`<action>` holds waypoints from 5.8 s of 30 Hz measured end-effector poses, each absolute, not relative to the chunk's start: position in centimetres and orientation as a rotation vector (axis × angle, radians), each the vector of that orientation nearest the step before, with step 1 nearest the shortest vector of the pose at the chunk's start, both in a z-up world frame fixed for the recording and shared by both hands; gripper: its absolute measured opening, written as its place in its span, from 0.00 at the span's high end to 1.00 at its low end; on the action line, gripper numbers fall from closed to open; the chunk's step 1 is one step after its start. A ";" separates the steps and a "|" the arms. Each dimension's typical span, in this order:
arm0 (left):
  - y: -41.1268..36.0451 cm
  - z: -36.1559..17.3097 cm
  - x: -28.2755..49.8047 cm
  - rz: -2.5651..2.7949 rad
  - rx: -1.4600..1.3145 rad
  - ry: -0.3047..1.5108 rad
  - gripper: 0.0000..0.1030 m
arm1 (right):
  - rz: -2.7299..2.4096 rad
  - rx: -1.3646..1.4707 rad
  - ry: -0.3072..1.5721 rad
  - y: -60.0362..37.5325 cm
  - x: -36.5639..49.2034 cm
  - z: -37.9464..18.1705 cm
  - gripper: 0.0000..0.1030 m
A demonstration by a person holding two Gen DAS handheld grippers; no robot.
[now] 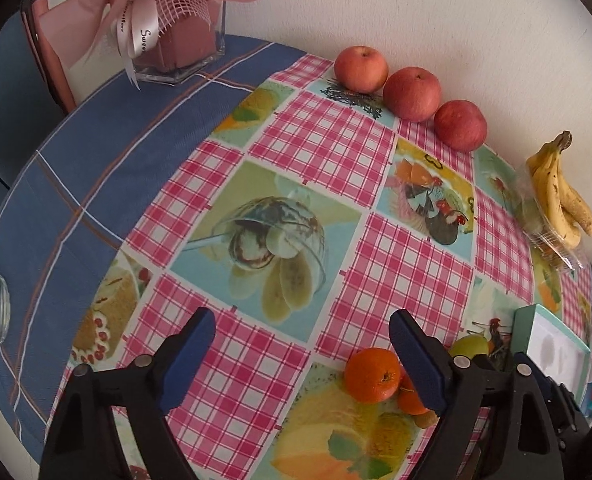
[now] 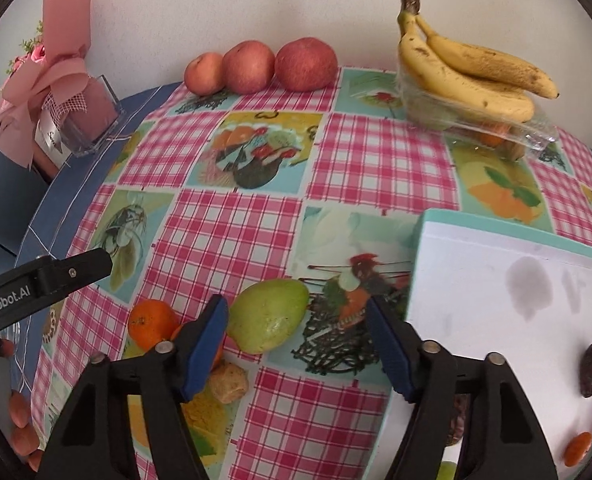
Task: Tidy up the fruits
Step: 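Grasp a green mango with the right tool while the left tool grasps a mandarin, then carry the mango in the right tool while the left tool carries the mandarin over the tray, then release the mango from the right tool while the left tool releases the mandarin in the tray, then move both open tools back toward the last kiwi and mandarin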
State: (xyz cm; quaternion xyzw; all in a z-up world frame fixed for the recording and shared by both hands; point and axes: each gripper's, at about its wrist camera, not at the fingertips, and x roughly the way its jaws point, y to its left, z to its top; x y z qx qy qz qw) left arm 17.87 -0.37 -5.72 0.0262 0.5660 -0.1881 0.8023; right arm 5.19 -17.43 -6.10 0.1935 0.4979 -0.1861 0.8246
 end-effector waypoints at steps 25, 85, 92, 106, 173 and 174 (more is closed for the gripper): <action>-1.0 -6.3 17.6 -0.428 0.042 1.262 0.17 | -0.313 0.503 1.017 -16.9 5.7 -7.1 0.57; -3.7 1.6 14.1 -0.676 -0.115 1.181 0.67 | -0.519 0.583 0.844 -25.2 -2.4 3.5 0.57; -6.1 3.3 11.7 -0.745 -0.087 1.152 0.67 | -0.634 0.631 0.790 -28.9 -6.5 4.8 0.57; -14.2 1.8 5.1 -0.892 0.090 1.143 0.67 | -0.792 0.688 0.749 -34.1 -13.3 4.3 0.57; -7.5 -3.5 10.4 -0.484 0.236 1.186 0.07 | -0.814 0.649 0.971 -29.9 -12.5 -0.8 0.07; -7.1 -3.5 10.6 -0.481 0.238 1.185 0.07 | -0.817 0.644 0.970 -29.6 -12.5 -0.7 0.07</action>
